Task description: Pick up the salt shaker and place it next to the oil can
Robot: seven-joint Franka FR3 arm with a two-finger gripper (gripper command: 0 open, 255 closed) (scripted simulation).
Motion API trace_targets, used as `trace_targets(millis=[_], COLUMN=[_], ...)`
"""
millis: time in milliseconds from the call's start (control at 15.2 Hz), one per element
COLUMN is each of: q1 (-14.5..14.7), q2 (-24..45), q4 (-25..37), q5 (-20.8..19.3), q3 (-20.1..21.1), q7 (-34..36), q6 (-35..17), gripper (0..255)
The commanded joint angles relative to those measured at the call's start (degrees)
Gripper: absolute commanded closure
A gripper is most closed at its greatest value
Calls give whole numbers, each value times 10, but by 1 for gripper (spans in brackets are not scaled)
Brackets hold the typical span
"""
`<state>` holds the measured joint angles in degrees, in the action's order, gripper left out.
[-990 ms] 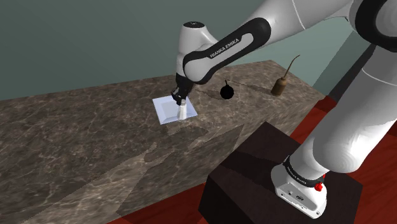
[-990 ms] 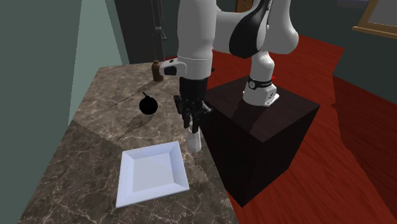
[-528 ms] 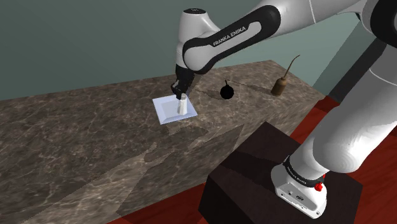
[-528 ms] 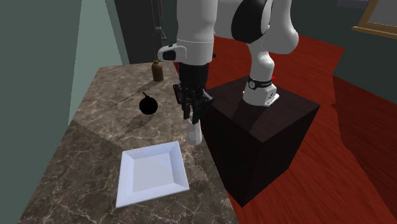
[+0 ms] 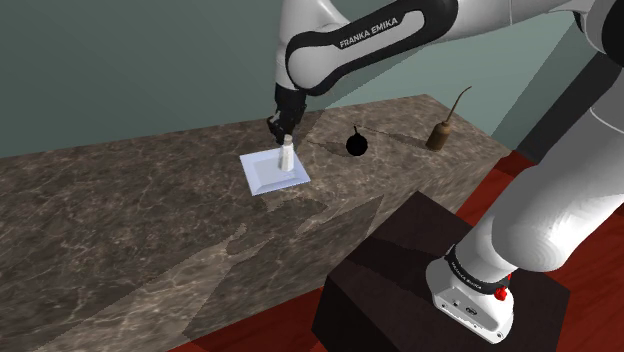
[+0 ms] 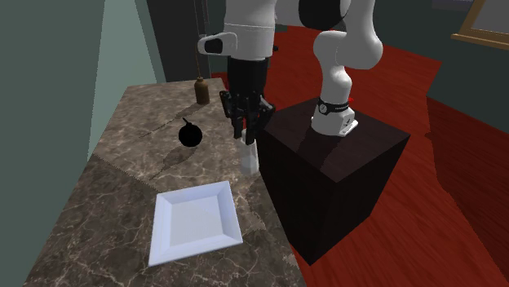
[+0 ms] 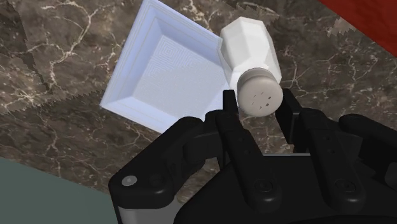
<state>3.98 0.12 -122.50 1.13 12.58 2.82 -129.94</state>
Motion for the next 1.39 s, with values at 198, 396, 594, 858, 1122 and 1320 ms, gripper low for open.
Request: trace_targets(millis=[198,396,594,858,1122,1320], q1=[-1,-1,-1,-1,-2,-2], q2=[-18,-25,-32,-39,-44,-47], q4=[19,34,50,74,99,119], q5=[4,6,7,9,9,10], q3=[-1,-1,-2,-2,-3,-3], q7=[-3,-4,-4,-5,-5,-5], q6=[37,59,82,112,143,165], gripper=[255,255,255,255,255,255])
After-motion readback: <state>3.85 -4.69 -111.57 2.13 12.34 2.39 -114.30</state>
